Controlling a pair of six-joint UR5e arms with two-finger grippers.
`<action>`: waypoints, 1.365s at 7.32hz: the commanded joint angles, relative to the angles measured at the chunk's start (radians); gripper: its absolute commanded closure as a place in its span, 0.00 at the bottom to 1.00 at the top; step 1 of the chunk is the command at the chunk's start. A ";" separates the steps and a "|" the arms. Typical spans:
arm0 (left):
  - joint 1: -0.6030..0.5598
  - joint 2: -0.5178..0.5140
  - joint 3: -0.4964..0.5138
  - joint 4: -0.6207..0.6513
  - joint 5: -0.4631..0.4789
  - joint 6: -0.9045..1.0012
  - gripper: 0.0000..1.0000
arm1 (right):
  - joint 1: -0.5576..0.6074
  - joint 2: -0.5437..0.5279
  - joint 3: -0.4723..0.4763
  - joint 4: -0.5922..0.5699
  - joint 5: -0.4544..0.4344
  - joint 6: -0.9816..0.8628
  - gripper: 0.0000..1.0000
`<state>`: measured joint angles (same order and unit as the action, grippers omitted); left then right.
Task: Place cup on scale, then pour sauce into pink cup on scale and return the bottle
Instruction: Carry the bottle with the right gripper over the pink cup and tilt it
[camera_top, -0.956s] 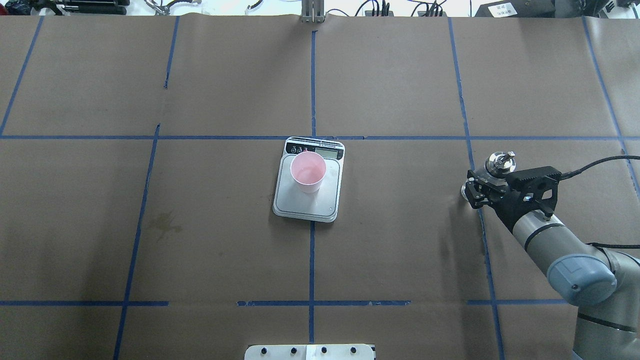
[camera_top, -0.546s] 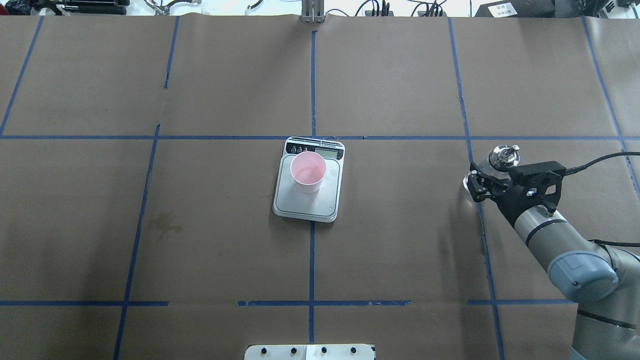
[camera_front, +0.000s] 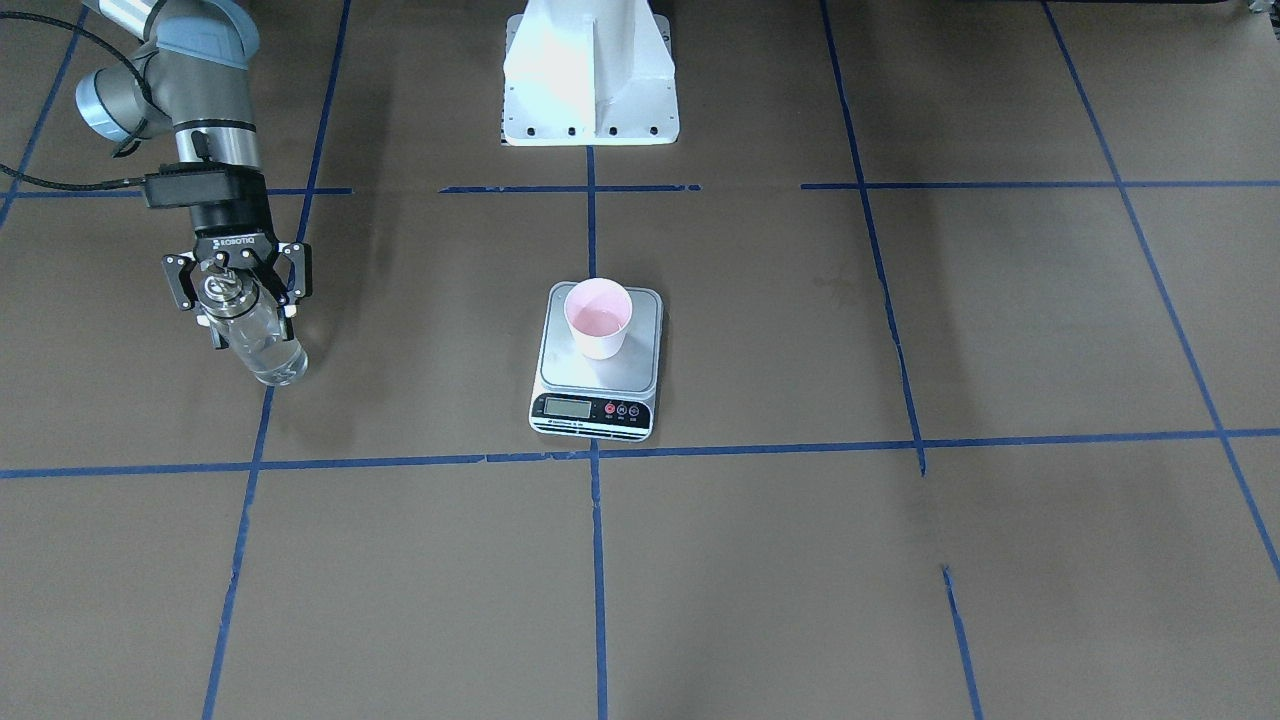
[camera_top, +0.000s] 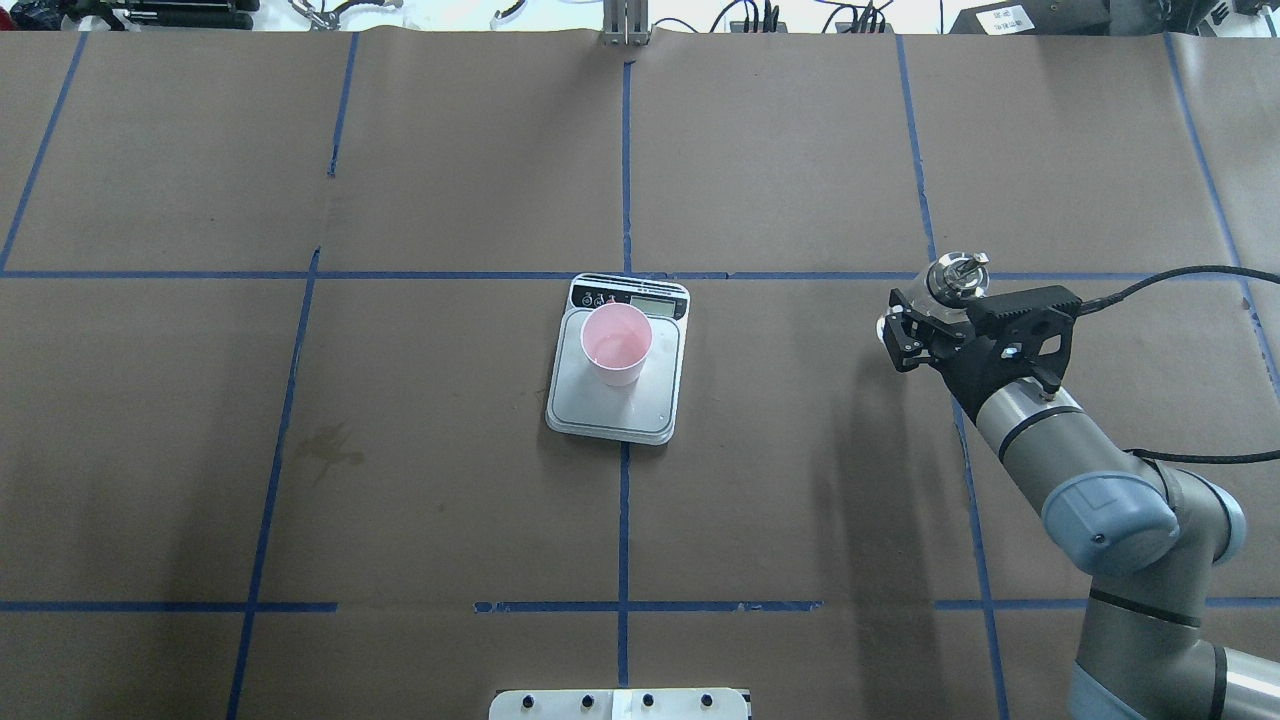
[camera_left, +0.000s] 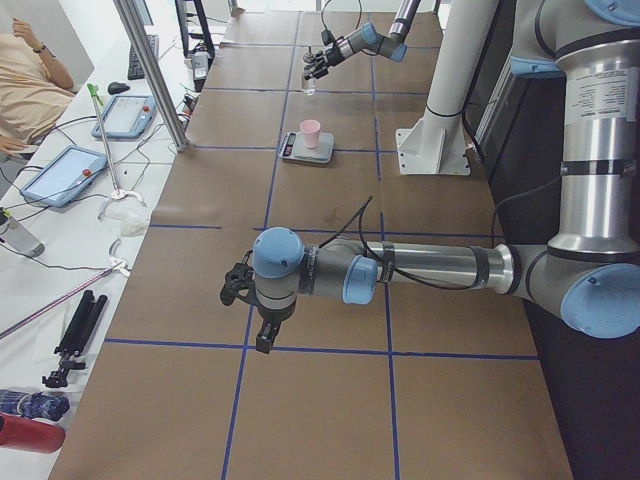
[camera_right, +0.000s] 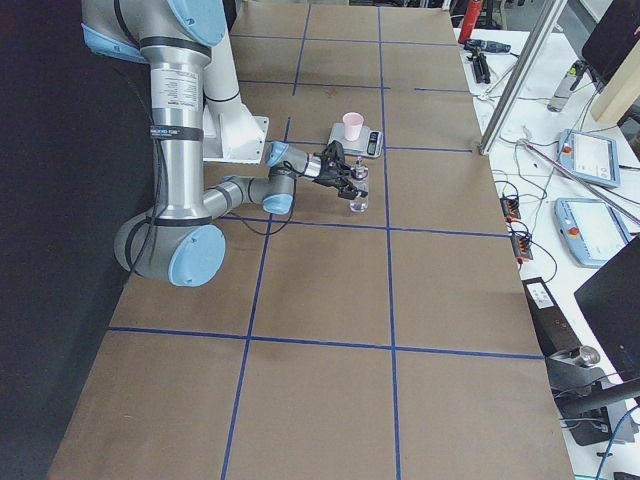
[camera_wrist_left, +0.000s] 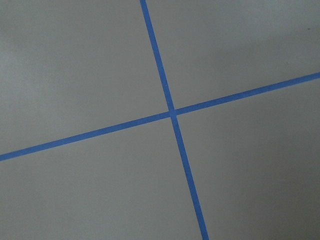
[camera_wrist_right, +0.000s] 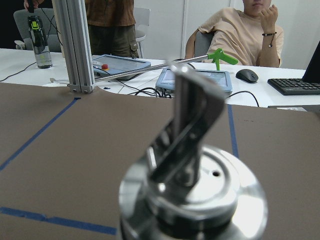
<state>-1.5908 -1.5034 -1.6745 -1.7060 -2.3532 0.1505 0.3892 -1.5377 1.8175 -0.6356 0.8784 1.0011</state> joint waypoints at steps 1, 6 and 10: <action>0.000 0.000 -0.002 0.000 0.000 -0.002 0.00 | 0.052 0.042 -0.001 -0.050 0.071 -0.016 1.00; 0.000 -0.005 -0.004 -0.001 0.000 -0.002 0.00 | 0.056 0.289 0.006 -0.504 -0.029 -0.421 1.00; 0.000 -0.003 -0.005 -0.001 -0.001 -0.002 0.00 | -0.142 0.473 -0.004 -0.985 -0.425 -0.483 1.00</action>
<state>-1.5907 -1.5065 -1.6797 -1.7073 -2.3546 0.1488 0.2989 -1.1043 1.8173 -1.4966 0.5533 0.5233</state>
